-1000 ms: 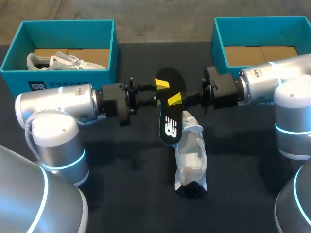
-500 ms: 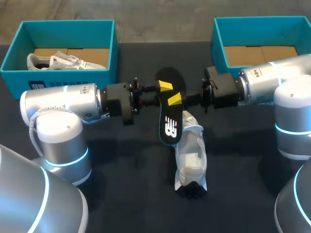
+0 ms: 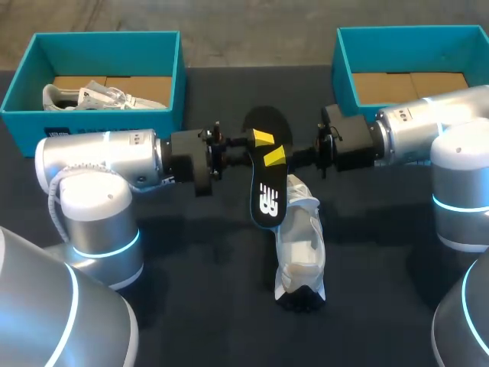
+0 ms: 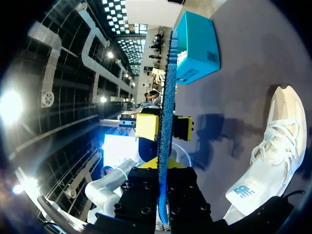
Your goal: Take the shoe out of the shoebox, open the shoe tongue, remove and reinsert the insole, then place the shoe into the shoebox
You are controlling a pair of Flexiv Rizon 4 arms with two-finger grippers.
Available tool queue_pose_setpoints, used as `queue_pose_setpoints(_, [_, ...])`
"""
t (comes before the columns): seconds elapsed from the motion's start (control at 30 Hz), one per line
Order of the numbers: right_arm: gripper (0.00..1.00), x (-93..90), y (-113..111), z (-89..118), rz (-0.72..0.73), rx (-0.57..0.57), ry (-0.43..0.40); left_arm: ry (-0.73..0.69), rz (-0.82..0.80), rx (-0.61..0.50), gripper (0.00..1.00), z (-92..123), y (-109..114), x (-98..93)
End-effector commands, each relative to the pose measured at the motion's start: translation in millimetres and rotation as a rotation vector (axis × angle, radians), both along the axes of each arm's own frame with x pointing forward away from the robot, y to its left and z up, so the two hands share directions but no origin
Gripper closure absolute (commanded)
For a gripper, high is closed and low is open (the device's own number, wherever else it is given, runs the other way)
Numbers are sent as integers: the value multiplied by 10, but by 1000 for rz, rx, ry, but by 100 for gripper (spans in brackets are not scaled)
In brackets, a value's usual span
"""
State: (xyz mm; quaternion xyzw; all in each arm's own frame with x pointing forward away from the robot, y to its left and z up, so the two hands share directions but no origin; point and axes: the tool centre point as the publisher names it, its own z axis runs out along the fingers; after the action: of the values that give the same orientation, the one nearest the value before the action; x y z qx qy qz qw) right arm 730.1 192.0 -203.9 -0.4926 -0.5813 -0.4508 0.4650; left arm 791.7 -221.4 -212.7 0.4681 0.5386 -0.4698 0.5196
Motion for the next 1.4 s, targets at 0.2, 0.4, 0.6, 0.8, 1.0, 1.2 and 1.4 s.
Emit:
queue_pose_setpoints(0.2, [100,-7,11,3,-1,-4,0,0,-7,8,79,-24,-28,8])
queue_pose_setpoints(0.4, [100,-7,11,3,-1,-4,0,-3,-13,9,100,-20,-40,10])
queue_pose_setpoints(0.6, [100,-5,10,0,0,-7,5,-9,-15,10,100,-14,-40,13])
queue_pose_setpoints(0.8, [0,3,14,10,12,-15,15,-29,-8,14,100,9,-13,0])
queue_pose_setpoints(1.0, [0,0,-21,26,15,-40,26,-44,2,20,100,23,21,-12])
queue_pose_setpoints(1.2, [0,-33,-169,-23,23,-95,51,-35,-20,13,100,73,89,-85])
queue_pose_setpoints(1.4, [0,-109,-422,-134,44,-146,63,5,-68,38,100,102,247,-239])
